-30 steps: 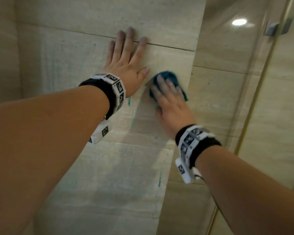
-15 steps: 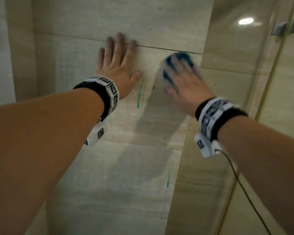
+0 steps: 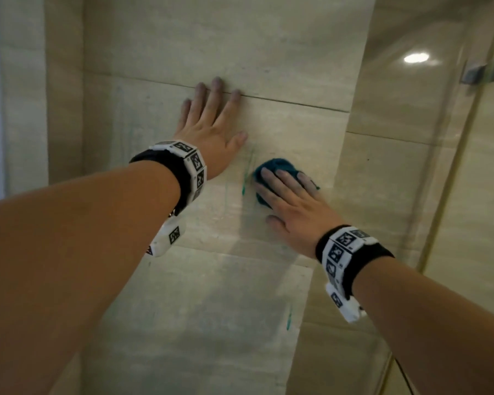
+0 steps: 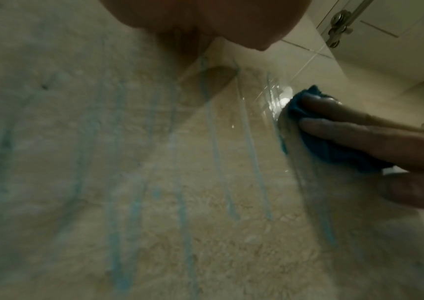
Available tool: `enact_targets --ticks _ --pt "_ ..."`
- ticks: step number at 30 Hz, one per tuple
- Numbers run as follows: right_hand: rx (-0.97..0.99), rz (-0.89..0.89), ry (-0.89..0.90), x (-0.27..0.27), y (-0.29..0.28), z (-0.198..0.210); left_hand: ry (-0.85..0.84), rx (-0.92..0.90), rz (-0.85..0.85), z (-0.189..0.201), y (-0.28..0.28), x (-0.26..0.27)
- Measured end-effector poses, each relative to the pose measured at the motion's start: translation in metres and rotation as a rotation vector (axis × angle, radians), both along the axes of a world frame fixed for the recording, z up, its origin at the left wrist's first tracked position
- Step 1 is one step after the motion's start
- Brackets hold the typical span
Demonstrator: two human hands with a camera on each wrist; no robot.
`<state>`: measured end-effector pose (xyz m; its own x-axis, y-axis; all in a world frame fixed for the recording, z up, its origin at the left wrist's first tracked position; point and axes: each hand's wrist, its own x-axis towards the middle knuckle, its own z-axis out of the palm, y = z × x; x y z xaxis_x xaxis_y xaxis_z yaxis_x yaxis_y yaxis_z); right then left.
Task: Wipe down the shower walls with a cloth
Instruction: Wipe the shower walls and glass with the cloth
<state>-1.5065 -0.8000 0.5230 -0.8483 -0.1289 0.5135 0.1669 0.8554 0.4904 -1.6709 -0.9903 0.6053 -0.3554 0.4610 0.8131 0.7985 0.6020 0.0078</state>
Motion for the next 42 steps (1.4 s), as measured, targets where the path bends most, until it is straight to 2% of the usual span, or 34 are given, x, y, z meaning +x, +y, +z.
enact_targets --ticks 2,6,8,11,14,17,19,20,23,24,26,31,32,33,34,36,38,40,42 --pt "-0.002 -0.007 0.035 0.003 0.004 0.028 0.011 0.001 -0.017 0.002 -0.014 -0.001" --pt "-0.228 -0.022 0.183 0.0 -0.005 0.114 -0.007 0.012 0.023 0.005 -0.042 -0.013" --pt "-0.287 -0.008 0.212 -0.011 -0.016 0.134 0.007 -0.012 0.034 0.007 -0.051 -0.021" --pt "-0.304 -0.023 0.264 -0.024 -0.031 0.122 0.056 -0.055 0.009 0.006 -0.055 -0.029" --pt "-0.253 -0.02 0.21 -0.033 -0.043 0.092 0.121 -0.063 -0.038 0.002 -0.051 -0.029" --pt "-0.363 0.058 0.175 -0.028 -0.052 0.085 0.186 -0.095 -0.126 -0.001 -0.042 -0.018" --pt "-0.587 0.187 0.173 -0.022 -0.057 0.091 0.252 -0.134 -0.2 -0.002 -0.03 -0.006" --pt "-0.785 0.286 0.198 -0.018 -0.063 0.095 0.278 -0.145 -0.238 -0.004 -0.022 0.001" --pt "-1.629 0.655 0.356 -0.007 -0.079 0.108 0.304 -0.146 -0.329 -0.009 -0.002 0.017" --pt "-1.801 0.749 0.359 -0.005 -0.08 0.112 0.326 -0.147 -0.343 -0.012 0.004 0.02" --pt "-1.952 0.849 0.36 -0.001 -0.077 0.117 0.406 -0.152 -0.344 -0.02 0.016 0.021" --pt "-2.04 0.982 0.482 0.007 -0.078 0.113 0.445 -0.109 -0.299 -0.035 0.033 0.018" --pt "-2.025 0.948 0.522 0.007 -0.077 0.114 0.442 -0.091 -0.287 -0.035 0.034 0.02" --pt "-1.925 0.859 0.593 0.008 -0.076 0.116 0.442 -0.084 -0.266 -0.033 0.035 0.023" --pt "-1.752 0.701 0.701 0.01 -0.073 0.119 0.44 -0.088 -0.239 -0.032 0.035 0.027" --pt "-1.286 0.359 0.862 0.015 -0.055 0.126 0.42 -0.102 -0.188 -0.028 0.035 0.034" --pt "-0.764 0.079 0.789 0.016 -0.03 0.13 0.398 -0.095 -0.167 -0.023 0.036 0.04" --pt "-0.345 -0.049 0.582 0.009 -0.009 0.127 0.385 -0.061 -0.175 -0.018 0.039 0.043" --pt "-0.156 -0.059 0.478 -0.002 0.007 0.118 0.368 -0.054 -0.177 -0.013 0.043 0.044"
